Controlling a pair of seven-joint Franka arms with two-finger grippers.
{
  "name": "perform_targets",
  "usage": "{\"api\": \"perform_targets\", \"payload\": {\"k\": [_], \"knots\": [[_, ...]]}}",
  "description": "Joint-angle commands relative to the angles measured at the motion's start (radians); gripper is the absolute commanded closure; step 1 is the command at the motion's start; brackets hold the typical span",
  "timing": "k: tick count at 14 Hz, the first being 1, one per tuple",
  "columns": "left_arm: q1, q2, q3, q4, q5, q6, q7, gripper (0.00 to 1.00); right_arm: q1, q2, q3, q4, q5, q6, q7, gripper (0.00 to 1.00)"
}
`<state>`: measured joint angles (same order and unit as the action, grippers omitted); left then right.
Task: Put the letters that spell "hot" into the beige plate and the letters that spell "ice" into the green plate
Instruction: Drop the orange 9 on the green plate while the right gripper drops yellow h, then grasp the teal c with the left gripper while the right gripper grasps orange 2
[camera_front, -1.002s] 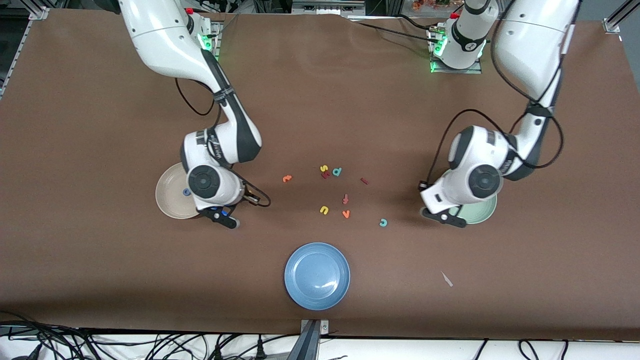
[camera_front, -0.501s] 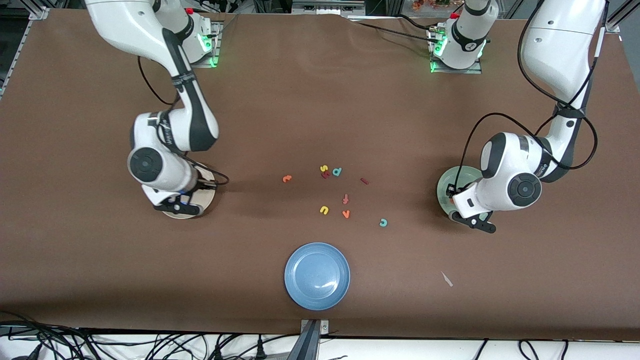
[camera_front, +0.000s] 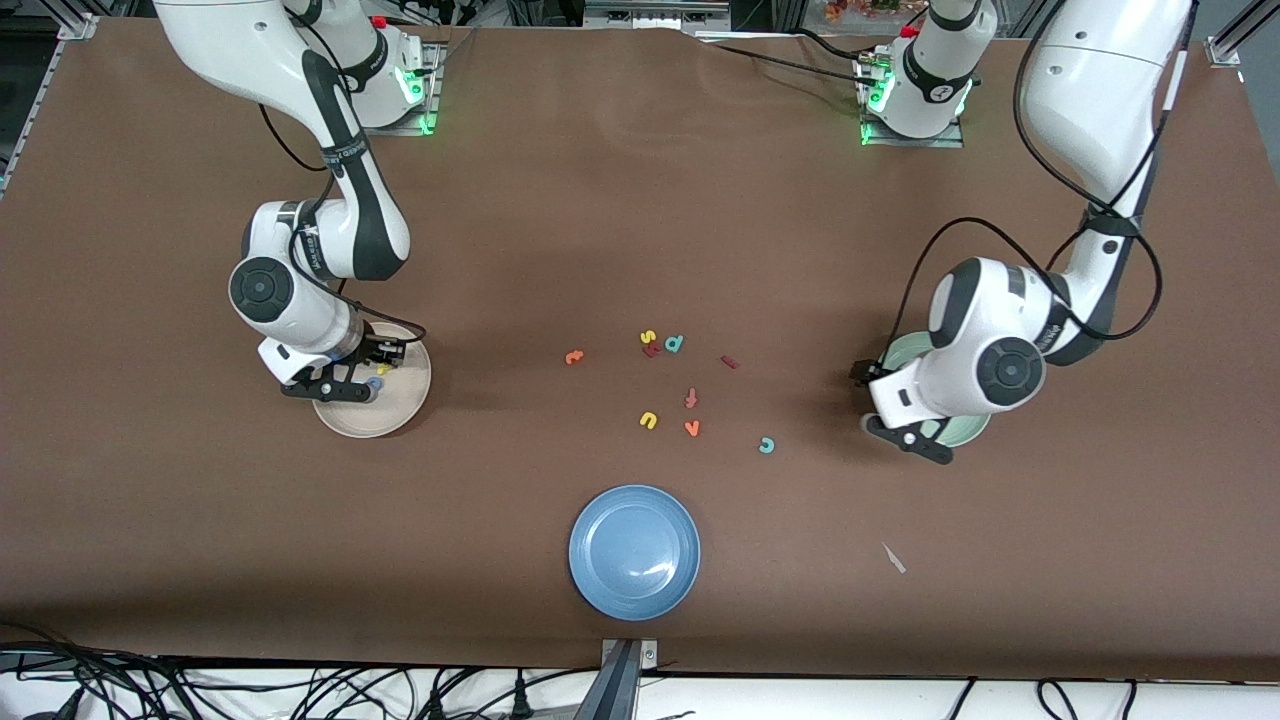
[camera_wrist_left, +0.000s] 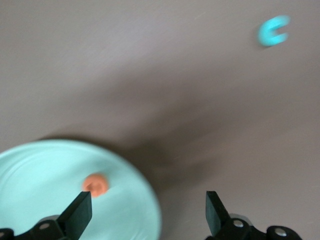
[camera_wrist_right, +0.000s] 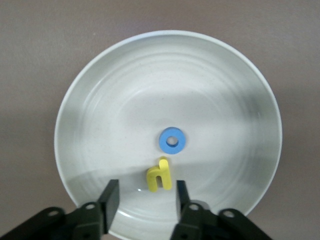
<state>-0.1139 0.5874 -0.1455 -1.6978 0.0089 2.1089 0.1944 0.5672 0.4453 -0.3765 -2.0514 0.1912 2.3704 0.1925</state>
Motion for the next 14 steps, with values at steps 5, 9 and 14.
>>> {"api": "perform_targets", "payload": {"k": [5,9,14], "knots": [[-0.101,0.162,-0.011,0.265,0.02,0.0,0.039,0.0,0.031,0.044,0.04,0.212,0.151,-0.175,0.46,0.0],[-0.142,0.277,-0.011,0.4,0.022,0.035,0.033,0.0,0.031,0.128,0.154,0.325,0.151,-0.166,0.791,0.0],[-0.167,0.342,-0.009,0.397,0.031,0.163,0.036,0.0,0.118,0.196,0.185,0.372,0.137,-0.134,1.04,0.0]]}}
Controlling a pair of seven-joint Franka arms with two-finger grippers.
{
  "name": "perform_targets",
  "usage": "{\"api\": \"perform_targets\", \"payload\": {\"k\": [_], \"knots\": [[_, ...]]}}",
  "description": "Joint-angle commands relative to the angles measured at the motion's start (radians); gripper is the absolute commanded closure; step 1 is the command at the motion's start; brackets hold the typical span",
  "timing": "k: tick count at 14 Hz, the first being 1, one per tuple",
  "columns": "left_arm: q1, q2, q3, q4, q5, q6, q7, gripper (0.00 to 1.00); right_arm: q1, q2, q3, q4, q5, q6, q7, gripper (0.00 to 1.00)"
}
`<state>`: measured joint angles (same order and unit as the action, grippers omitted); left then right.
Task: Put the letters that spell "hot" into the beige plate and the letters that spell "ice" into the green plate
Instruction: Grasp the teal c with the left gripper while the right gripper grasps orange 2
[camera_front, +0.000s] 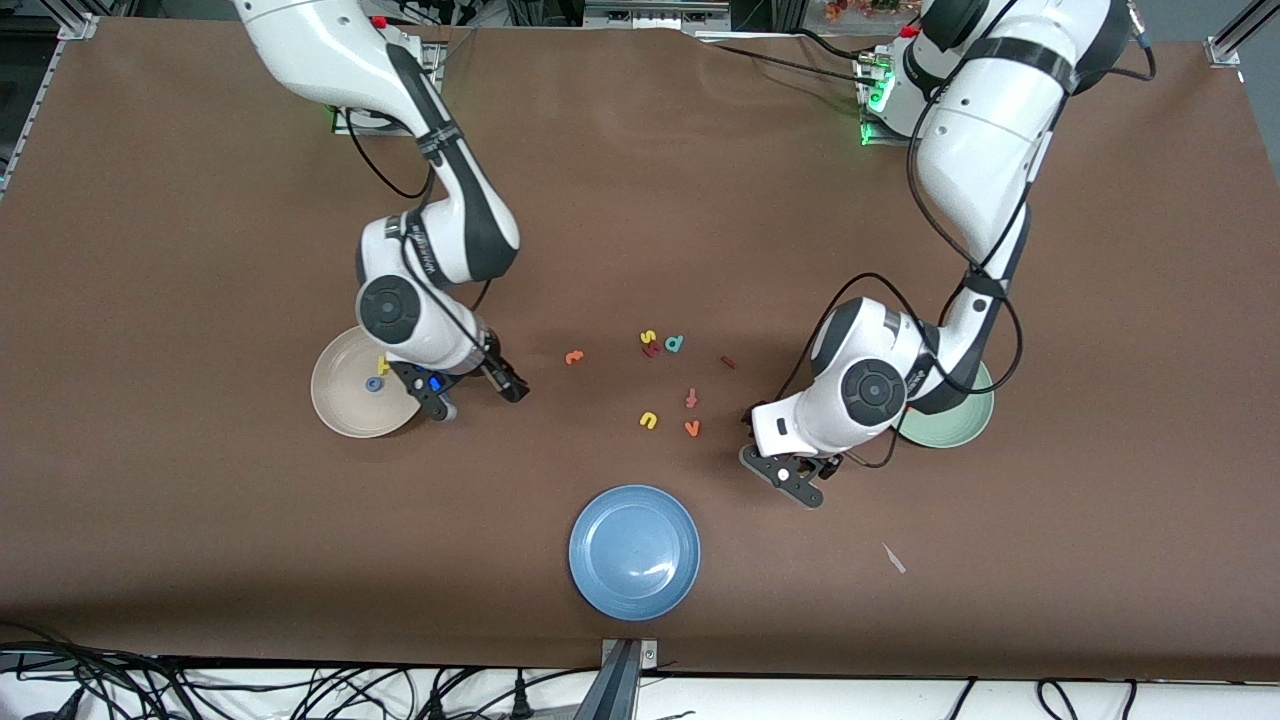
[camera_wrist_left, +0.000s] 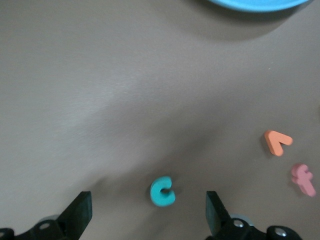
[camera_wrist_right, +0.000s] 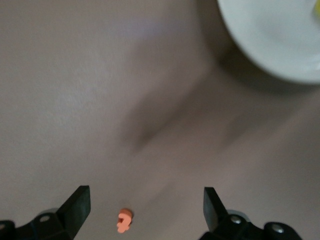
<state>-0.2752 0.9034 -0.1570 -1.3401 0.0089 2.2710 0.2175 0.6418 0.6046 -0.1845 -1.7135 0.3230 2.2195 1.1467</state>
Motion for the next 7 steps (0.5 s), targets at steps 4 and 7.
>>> {"api": "perform_targets", "payload": {"k": [4,7], "knots": [[-0.027,0.022,0.002,0.032,0.026,-0.002,-0.03,0.33,0.114,0.082,-0.009,0.04,0.005,0.098,0.175,0.0],[-0.032,0.02,0.004,0.018,0.036,-0.005,-0.035,0.52,0.139,0.107,-0.009,0.046,0.005,0.13,0.189,0.0]]}}
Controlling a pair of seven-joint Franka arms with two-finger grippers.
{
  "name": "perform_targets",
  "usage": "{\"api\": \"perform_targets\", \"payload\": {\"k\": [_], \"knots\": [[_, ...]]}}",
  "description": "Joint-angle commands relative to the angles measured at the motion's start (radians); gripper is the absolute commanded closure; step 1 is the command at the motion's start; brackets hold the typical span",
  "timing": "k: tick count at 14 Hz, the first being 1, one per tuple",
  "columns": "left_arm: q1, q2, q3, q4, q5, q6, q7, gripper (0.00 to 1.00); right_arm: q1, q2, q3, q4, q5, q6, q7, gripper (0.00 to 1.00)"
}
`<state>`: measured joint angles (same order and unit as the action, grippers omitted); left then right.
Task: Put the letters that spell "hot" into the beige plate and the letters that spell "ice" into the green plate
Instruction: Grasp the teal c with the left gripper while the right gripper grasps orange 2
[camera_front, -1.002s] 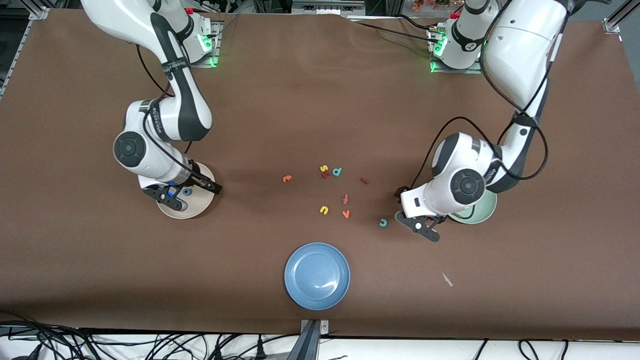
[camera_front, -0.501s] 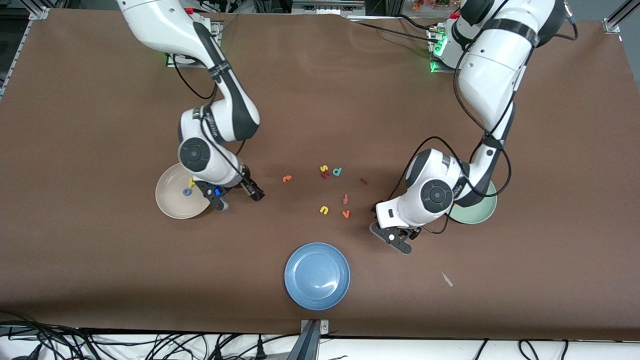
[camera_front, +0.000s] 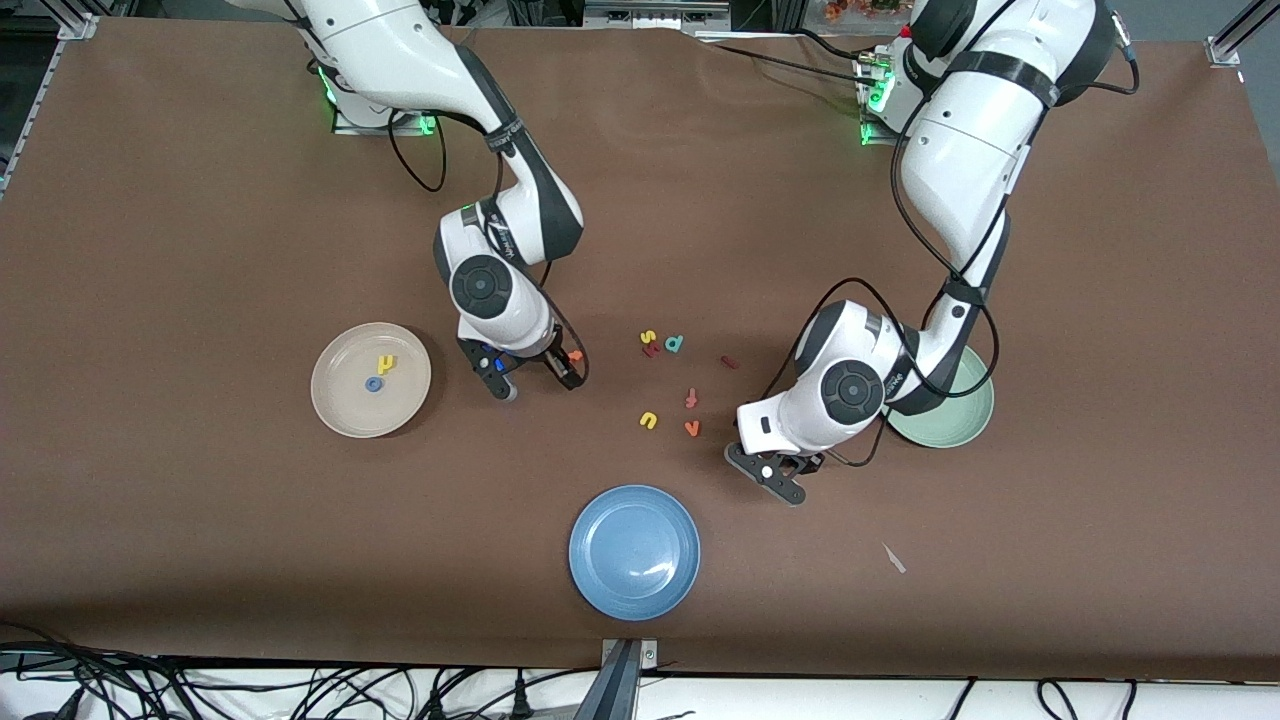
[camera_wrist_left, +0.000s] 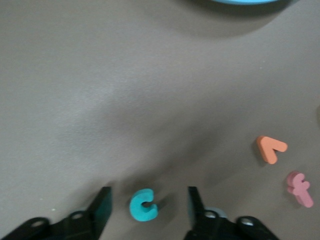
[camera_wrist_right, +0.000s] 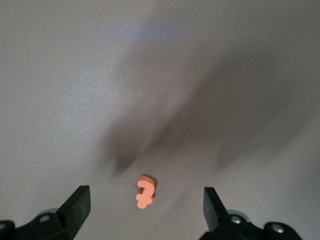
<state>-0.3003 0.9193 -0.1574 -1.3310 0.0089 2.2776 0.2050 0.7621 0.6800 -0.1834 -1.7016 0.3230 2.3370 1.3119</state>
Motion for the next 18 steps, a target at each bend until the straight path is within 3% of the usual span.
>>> {"api": "perform_targets", "payload": {"k": [1,5,9,12,13,16,18], "knots": [[-0.005,0.004,0.004,0.006,0.037,-0.015,-0.021,0.52,0.031,0.038,-0.011,0.034,-0.004,0.03,0.027,0.01],[-0.002,-0.005,0.009,-0.02,0.069,-0.021,-0.022,0.5,0.037,0.058,-0.011,0.03,-0.015,0.068,0.029,0.02],[0.0,-0.017,0.007,-0.037,0.074,-0.045,-0.029,0.49,0.04,0.075,-0.01,0.028,-0.025,0.094,0.026,0.13],[0.0,-0.02,0.009,-0.036,0.074,-0.064,-0.027,0.51,0.04,0.073,-0.01,0.028,-0.03,0.091,0.017,0.44],[0.001,-0.02,0.009,-0.036,0.075,-0.066,-0.027,0.52,0.04,0.073,-0.01,0.028,-0.03,0.091,0.017,0.51],[0.0,-0.019,0.007,-0.036,0.075,-0.066,-0.021,0.66,0.042,0.073,-0.008,0.028,-0.03,0.093,0.017,0.53],[-0.003,-0.02,0.007,-0.036,0.104,-0.066,-0.018,0.9,0.043,0.073,-0.008,0.028,-0.03,0.093,0.015,0.55]]}}
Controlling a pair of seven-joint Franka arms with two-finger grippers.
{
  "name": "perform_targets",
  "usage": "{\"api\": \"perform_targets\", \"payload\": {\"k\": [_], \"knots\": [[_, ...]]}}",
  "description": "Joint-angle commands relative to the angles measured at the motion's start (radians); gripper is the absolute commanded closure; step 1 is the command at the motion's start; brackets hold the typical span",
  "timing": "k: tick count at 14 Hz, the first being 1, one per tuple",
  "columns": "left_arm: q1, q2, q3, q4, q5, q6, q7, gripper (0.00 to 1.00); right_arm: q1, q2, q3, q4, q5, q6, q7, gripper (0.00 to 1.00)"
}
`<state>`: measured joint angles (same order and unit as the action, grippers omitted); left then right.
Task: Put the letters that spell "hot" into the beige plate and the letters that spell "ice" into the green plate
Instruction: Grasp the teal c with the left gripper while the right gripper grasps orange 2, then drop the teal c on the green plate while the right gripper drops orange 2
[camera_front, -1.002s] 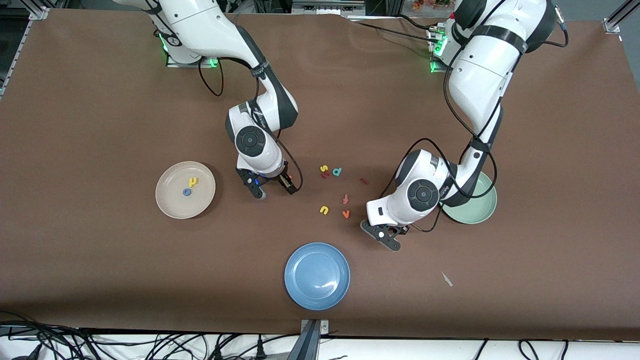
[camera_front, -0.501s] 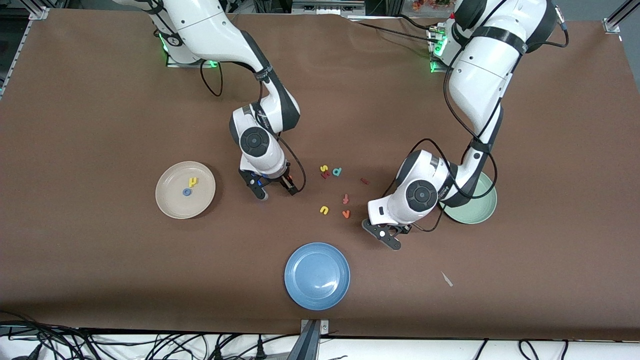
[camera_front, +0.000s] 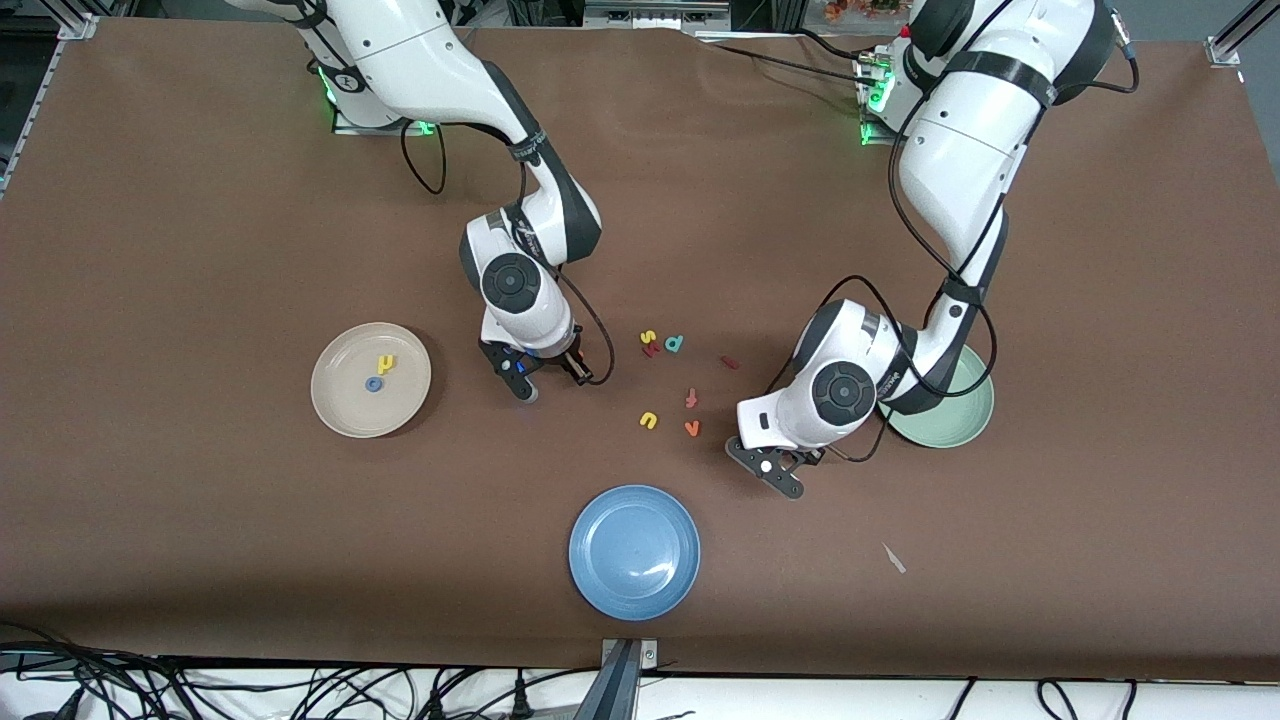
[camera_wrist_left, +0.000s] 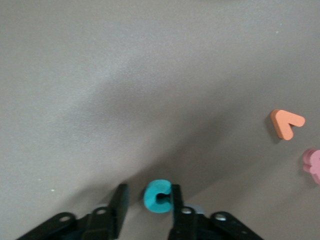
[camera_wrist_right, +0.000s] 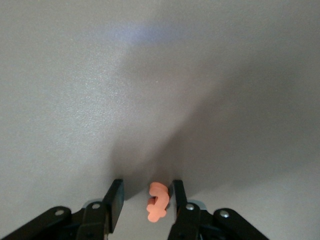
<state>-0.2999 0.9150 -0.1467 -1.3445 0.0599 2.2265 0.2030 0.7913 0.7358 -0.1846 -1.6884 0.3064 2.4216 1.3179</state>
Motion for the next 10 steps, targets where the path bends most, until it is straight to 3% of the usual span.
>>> {"api": "perform_targets", "payload": {"k": [1,5,8,10], "knots": [[-0.005,-0.016,-0.005,-0.021,0.061,-0.015,-0.017,0.98,0.014,0.017,-0.007,0.015,-0.013,0.008,0.007,0.6],[0.007,-0.05,-0.002,-0.013,0.061,-0.089,-0.019,1.0,0.014,0.017,-0.006,0.016,-0.015,0.01,-0.017,0.86],[0.044,-0.132,0.018,-0.016,0.061,-0.266,-0.014,1.0,0.011,0.014,-0.009,0.029,-0.013,0.004,-0.06,0.94],[0.114,-0.171,0.018,-0.022,0.063,-0.356,-0.004,1.0,-0.001,0.002,-0.021,0.044,-0.013,-0.069,-0.144,0.95]]}}
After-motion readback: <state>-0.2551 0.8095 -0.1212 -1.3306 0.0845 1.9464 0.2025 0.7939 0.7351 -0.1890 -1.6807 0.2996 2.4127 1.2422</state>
